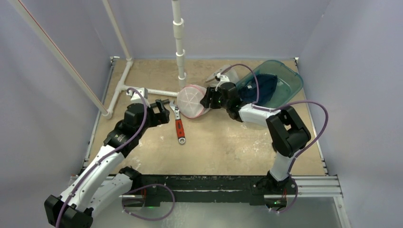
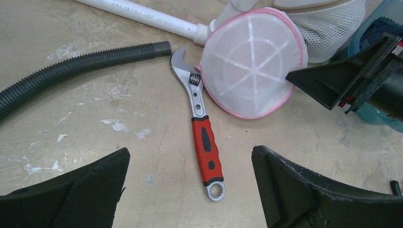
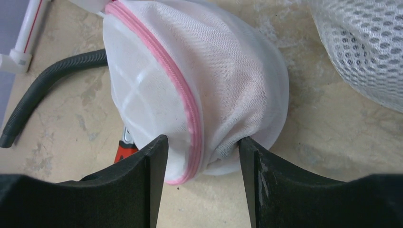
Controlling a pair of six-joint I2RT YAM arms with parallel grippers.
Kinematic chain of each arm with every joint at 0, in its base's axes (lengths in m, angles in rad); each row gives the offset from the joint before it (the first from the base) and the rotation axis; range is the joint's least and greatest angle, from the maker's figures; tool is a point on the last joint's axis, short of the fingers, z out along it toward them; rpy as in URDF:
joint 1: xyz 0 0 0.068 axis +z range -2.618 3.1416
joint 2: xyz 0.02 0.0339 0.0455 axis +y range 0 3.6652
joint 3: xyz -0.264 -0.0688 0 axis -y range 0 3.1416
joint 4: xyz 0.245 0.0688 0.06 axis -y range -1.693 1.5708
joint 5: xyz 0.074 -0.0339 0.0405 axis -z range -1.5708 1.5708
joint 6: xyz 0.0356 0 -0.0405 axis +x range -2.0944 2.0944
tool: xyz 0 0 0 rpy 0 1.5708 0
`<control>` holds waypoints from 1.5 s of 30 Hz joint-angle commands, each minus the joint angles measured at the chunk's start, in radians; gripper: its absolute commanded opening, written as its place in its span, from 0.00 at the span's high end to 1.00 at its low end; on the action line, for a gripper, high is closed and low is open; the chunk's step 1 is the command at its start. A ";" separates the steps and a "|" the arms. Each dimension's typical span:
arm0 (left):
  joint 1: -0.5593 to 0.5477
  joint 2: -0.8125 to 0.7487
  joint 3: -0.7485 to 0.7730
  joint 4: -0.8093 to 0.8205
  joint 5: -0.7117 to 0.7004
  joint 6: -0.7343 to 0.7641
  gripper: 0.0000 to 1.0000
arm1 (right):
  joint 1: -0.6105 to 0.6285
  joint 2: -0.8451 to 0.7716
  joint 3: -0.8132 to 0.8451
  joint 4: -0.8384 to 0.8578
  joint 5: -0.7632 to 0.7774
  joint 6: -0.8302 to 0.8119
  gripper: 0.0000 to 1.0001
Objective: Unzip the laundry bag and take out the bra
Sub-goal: Pick up the laundry bag at the center of the board, then place the laundry bag at the center of the board.
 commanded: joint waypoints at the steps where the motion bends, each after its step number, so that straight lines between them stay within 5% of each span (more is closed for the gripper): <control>1: -0.004 0.017 0.017 0.001 0.018 0.021 0.01 | 0.000 0.013 0.045 0.096 -0.022 0.006 0.43; 9: -0.005 0.021 0.018 0.006 0.024 0.023 0.01 | 0.001 0.030 0.041 0.103 -0.038 0.007 0.74; 13: -0.005 0.010 0.015 0.000 0.016 0.019 0.01 | 0.000 -0.051 0.004 0.067 -0.059 0.002 1.00; 22: -0.005 -0.047 0.002 -0.012 -0.019 -0.022 0.02 | 0.000 -0.442 -0.087 -0.291 -0.157 -0.015 1.00; 28: -0.004 -0.105 -0.068 0.055 0.172 -0.069 0.02 | 0.000 -0.686 -0.152 -0.573 -0.289 -0.075 1.00; 36: -0.004 -0.102 -0.294 0.401 0.524 -0.235 0.02 | -0.001 -0.889 -0.384 -0.527 -0.492 0.065 1.00; 41: -0.005 -0.106 -0.473 0.616 0.586 -0.360 0.03 | 0.000 -0.899 -0.484 -0.514 -0.376 0.107 1.00; 42: -0.005 -0.108 -0.493 0.641 0.593 -0.370 0.03 | -0.001 -0.898 -0.489 -0.516 -0.330 0.102 0.94; 43: -0.006 -0.109 -0.506 0.651 0.598 -0.374 0.03 | 0.000 -0.897 -0.484 -0.528 -0.273 0.102 0.74; 45: -0.006 -0.110 -0.512 0.649 0.610 -0.365 0.03 | 0.000 -0.924 -0.480 -0.551 -0.217 0.111 0.51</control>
